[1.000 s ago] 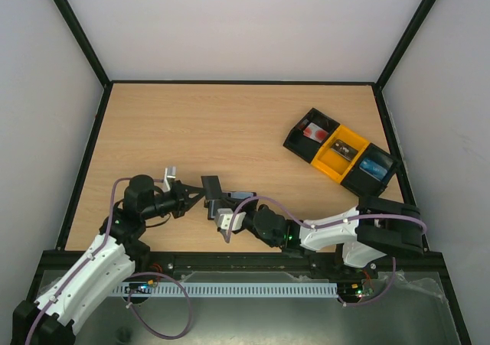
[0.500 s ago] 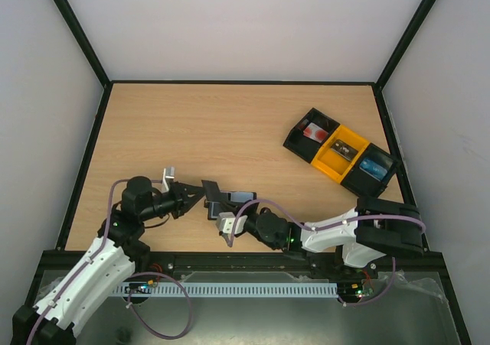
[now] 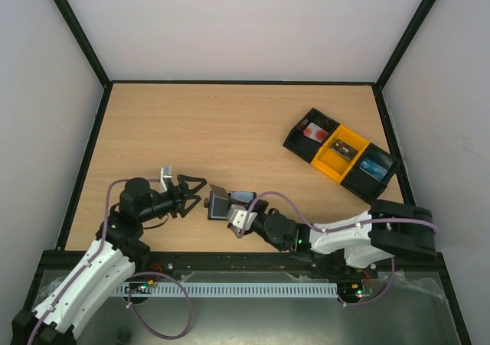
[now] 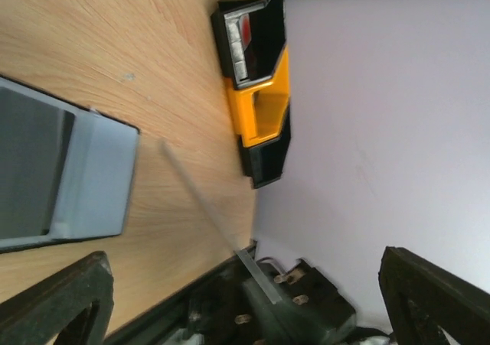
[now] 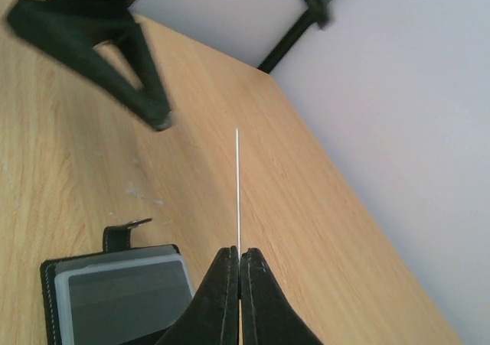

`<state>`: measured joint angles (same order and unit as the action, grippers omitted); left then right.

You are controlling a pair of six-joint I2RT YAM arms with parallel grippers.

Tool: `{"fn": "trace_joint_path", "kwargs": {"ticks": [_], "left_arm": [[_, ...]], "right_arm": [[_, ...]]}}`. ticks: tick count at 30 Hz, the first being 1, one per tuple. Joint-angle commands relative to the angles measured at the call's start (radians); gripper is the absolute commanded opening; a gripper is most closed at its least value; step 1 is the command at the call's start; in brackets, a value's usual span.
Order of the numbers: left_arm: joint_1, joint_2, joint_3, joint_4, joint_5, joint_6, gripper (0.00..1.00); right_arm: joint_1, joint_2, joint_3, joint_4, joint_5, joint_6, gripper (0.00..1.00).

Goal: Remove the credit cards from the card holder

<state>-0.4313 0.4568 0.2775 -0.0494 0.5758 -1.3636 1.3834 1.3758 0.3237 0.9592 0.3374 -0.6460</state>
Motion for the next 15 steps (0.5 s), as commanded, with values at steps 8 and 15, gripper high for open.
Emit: {"fn": "trace_joint_path", "kwargs": {"ticks": [8, 15], "left_arm": [[0.005, 0.012, 0.181, -0.257, -0.145, 0.405, 1.00], [0.005, 0.009, 0.268, -0.344, -0.215, 0.582, 1.00]], "right_arm": [[-0.061, -0.162, 0.077, -0.357, 0.160, 0.616, 0.02], [-0.219, -0.278, 0.149, -0.501, 0.130, 0.801, 0.02]]}}
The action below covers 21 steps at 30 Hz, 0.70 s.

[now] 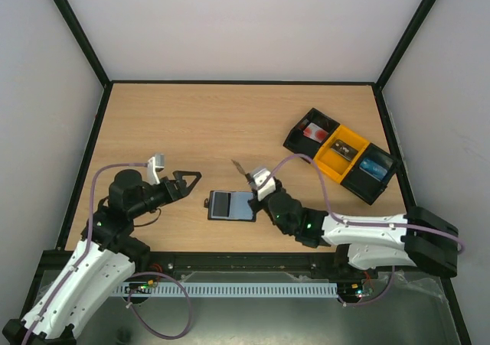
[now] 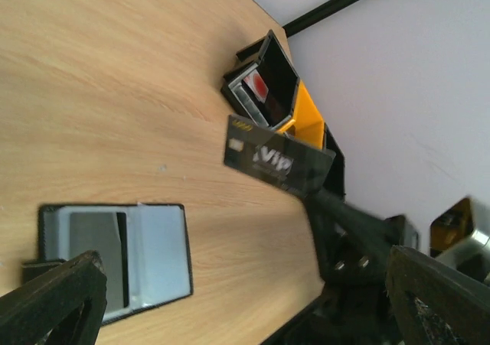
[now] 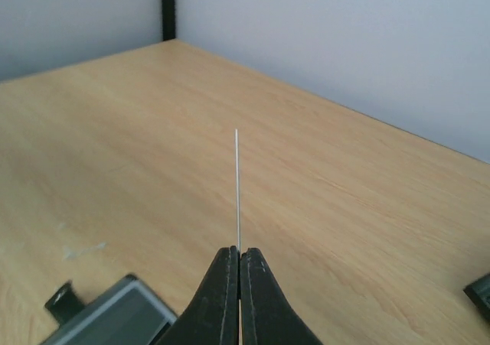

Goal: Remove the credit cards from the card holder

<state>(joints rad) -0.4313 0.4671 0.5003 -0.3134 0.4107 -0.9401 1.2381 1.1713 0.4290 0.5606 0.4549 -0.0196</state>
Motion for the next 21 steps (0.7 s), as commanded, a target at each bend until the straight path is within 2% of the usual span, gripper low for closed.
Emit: {"fn": "trace_joint_path", "kwargs": {"ticks": [1, 6, 12, 17, 21], "left_arm": [[0.005, 0.000, 0.054, -0.087, -0.052, 0.177, 1.00], [0.005, -0.001, 0.085, -0.145, -0.122, 0.232, 1.00], [0.005, 0.021, 0.125, -0.169, -0.105, 0.249, 1.00], [0.005, 0.039, 0.166, -0.210, -0.132, 0.275, 1.00], [0.005, 0.042, 0.201, -0.238, -0.167, 0.306, 1.00]], "right_arm": [[-0.109, -0.098, 0.047, -0.110, -0.003, 0.208, 0.02], [-0.279, -0.150, 0.059, -0.140, -0.034, 0.361, 0.02], [-0.465, -0.182, 0.105, -0.262, -0.002, 0.508, 0.02], [-0.624, -0.211, 0.135, -0.364, 0.037, 0.594, 0.02], [-0.773, -0.203, 0.178, -0.448, -0.029, 0.629, 0.02]]}}
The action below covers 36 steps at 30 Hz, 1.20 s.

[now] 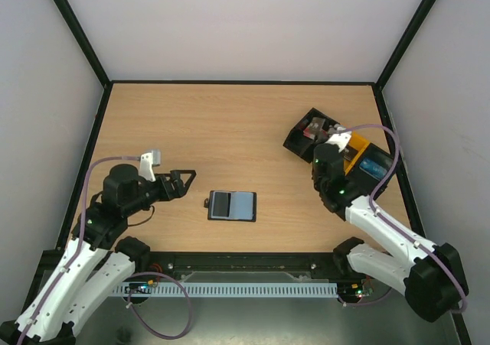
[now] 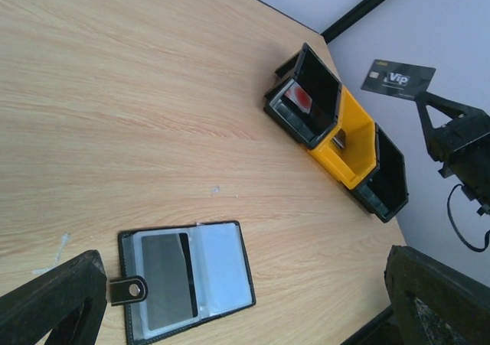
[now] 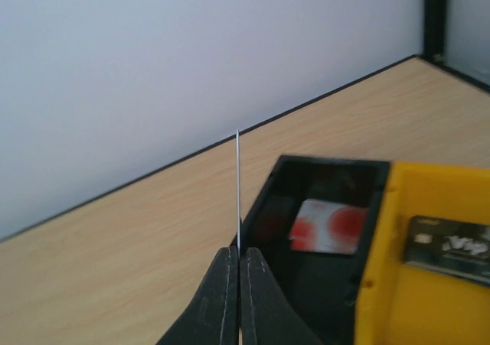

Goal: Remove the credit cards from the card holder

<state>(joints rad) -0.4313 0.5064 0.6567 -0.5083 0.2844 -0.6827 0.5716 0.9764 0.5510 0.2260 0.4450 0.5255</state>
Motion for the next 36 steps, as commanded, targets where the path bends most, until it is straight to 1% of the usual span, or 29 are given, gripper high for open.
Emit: {"fn": "trace_joint_path", "kwargs": {"ticks": [1, 4, 7, 11, 15, 17, 18, 20, 23, 28, 31, 35, 36], "left_arm": [[0.005, 0.002, 0.049, -0.047, -0.057, 0.054, 1.00], [0.005, -0.008, 0.043, -0.046, -0.087, 0.069, 1.00], [0.005, -0.018, 0.032, -0.039, -0.069, 0.071, 1.00], [0.005, -0.025, 0.029, -0.049, -0.079, 0.070, 1.00], [0.005, -0.029, 0.027, -0.040, -0.073, 0.072, 1.00], [0.005, -0.029, 0.028, -0.041, -0.073, 0.071, 1.00], [0.005, -0.027, 0.027, -0.043, -0.071, 0.072, 1.00], [0.005, -0.027, 0.027, -0.046, -0.067, 0.071, 1.00], [0.005, -0.024, 0.024, -0.043, -0.058, 0.076, 1.00], [0.005, -0.014, 0.024, -0.045, -0.051, 0.076, 1.00], [0.005, -0.019, 0.021, -0.044, -0.055, 0.071, 1.00], [0.005, -0.028, 0.023, -0.047, -0.067, 0.065, 1.00], [0.006, -0.031, 0.022, -0.048, -0.070, 0.064, 1.00]], "right_arm": [[-0.140, -0.007, 0.060, -0.124, -0.034, 0.090, 0.02], [-0.225, -0.011, 0.065, -0.159, -0.044, 0.104, 0.02], [-0.310, -0.022, 0.058, -0.162, -0.107, 0.129, 0.02], [-0.371, -0.019, 0.054, -0.161, -0.157, 0.120, 0.02], [-0.441, 0.026, 0.072, -0.184, -0.219, 0.117, 0.02], [-0.480, 0.062, 0.082, -0.209, -0.226, 0.114, 0.02], [-0.508, 0.081, 0.088, -0.222, -0.251, 0.114, 0.02], [-0.574, 0.120, 0.088, -0.228, -0.356, 0.116, 0.02], [-0.645, 0.170, 0.075, -0.181, -0.529, 0.131, 0.02], [-0.665, 0.295, 0.111, -0.174, -0.611, 0.114, 0.02], [-0.666, 0.329, 0.092, -0.116, -0.628, 0.120, 0.02], [-0.667, 0.380, 0.100, -0.095, -0.649, 0.114, 0.02], [-0.668, 0.393, 0.098, -0.084, -0.657, 0.091, 0.02]]}}
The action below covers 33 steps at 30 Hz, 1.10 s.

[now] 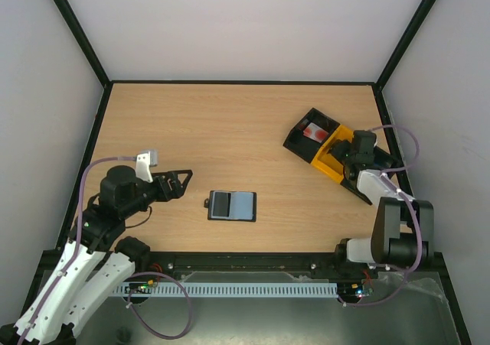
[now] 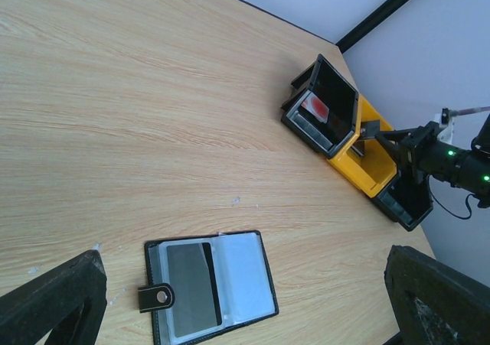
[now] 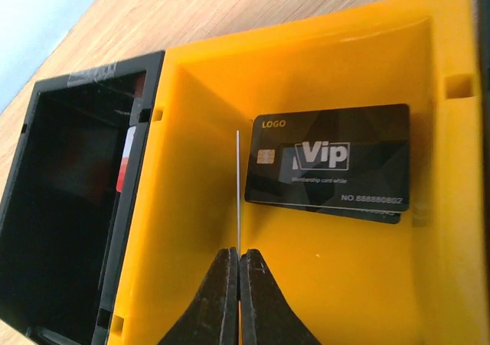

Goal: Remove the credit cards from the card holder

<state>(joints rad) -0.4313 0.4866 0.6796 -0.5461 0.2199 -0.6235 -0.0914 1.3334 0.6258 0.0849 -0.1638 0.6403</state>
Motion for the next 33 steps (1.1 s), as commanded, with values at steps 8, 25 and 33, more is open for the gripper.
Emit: {"fn": "trace_joint_path", "kwargs": {"ticks": [8, 25, 33], "left_arm": [[0.005, -0.014, -0.002, -0.011, -0.013, -0.002, 1.00], [0.005, -0.008, -0.001, -0.014, -0.016, -0.001, 1.00], [0.005, 0.015, 0.005, -0.036, -0.010, -0.013, 1.00]], "right_arm": [[-0.017, 0.047, 0.016, 0.075, -0.032, -0.029, 0.02], [-0.065, 0.075, -0.018, 0.204, -0.038, -0.009, 0.02], [-0.065, 0.112, -0.001, 0.199, -0.007, -0.009, 0.06]]}}
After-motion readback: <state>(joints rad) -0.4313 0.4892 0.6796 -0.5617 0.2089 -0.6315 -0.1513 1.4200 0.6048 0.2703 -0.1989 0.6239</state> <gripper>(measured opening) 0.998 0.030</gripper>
